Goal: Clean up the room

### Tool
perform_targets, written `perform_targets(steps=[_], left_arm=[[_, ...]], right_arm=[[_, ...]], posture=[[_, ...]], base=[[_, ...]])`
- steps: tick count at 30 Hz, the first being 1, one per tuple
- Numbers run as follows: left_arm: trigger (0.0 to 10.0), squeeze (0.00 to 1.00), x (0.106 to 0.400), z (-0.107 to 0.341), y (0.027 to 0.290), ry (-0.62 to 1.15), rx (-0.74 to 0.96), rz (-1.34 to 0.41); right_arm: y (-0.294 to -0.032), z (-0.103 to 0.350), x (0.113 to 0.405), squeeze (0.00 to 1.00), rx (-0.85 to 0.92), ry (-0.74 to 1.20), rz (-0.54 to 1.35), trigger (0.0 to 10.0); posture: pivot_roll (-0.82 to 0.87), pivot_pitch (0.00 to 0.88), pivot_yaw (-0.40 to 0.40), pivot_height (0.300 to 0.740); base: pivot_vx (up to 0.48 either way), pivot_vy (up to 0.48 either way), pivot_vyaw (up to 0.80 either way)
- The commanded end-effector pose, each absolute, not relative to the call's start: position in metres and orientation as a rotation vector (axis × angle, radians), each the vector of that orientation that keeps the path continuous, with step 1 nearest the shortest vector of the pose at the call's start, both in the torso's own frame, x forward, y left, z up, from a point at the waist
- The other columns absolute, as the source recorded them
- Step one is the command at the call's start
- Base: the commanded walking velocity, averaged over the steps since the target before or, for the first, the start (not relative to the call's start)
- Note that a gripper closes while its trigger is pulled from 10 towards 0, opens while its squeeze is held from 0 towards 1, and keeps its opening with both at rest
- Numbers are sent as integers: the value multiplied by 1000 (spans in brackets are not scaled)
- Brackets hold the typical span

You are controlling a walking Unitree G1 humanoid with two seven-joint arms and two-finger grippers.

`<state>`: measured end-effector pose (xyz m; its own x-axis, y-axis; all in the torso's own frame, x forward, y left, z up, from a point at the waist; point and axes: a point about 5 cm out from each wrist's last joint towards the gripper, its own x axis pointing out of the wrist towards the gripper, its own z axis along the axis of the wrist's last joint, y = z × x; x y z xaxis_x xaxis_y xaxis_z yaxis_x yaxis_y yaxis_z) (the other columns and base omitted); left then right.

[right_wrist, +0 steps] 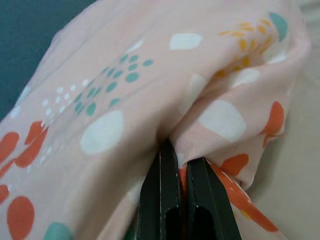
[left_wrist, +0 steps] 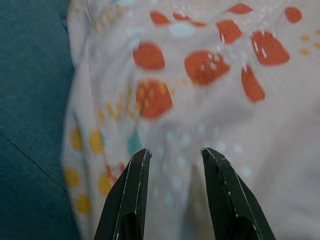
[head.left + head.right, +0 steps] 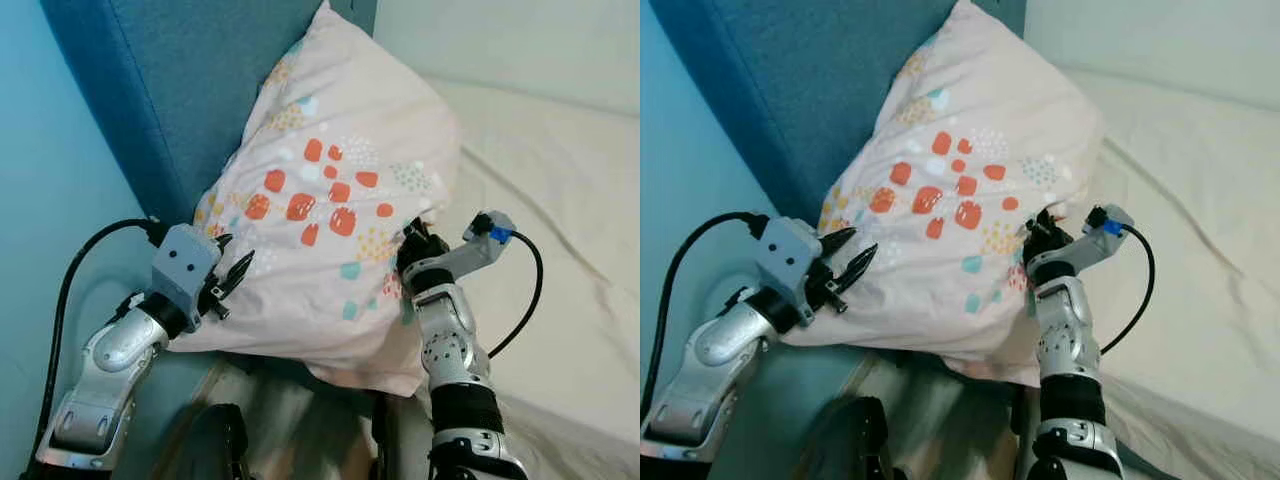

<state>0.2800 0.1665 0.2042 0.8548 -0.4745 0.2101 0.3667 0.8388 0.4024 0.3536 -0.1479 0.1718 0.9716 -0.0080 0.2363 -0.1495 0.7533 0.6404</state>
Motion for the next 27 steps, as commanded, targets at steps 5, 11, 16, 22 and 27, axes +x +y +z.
perform_targets(steps=[5, 11, 16, 22, 27], left_arm=[[10000, 0, 281, 197, 165, -299, 370, -471], [10000, 0, 283, 191, 156, -295, 379, -511], [10000, 0, 289, 188, 152, -296, 387, -525], [10000, 0, 292, 189, 148, -306, 375, -530], [10000, 0, 286, 187, 145, -297, 354, -537]], right_arm=[[-122, 152, 342, 0, 729, -140, -23, 0], [-129, 107, 330, 0, 670, 39, -188, 0], [-118, 78, 325, 0, 770, 174, -221, 0], [-115, 72, 332, 0, 752, 204, -185, 0], [-132, 81, 340, 0, 725, 152, -219, 3569]], posture=[[100, 193, 6, 576], [98, 195, 7, 576], [95, 198, 10, 576], [102, 196, 7, 576], [111, 194, 4, 576]], base=[[0, 0, 0], [0, 0, 0], [0, 0, 0], [0, 0, 0], [0, 0, 0]])
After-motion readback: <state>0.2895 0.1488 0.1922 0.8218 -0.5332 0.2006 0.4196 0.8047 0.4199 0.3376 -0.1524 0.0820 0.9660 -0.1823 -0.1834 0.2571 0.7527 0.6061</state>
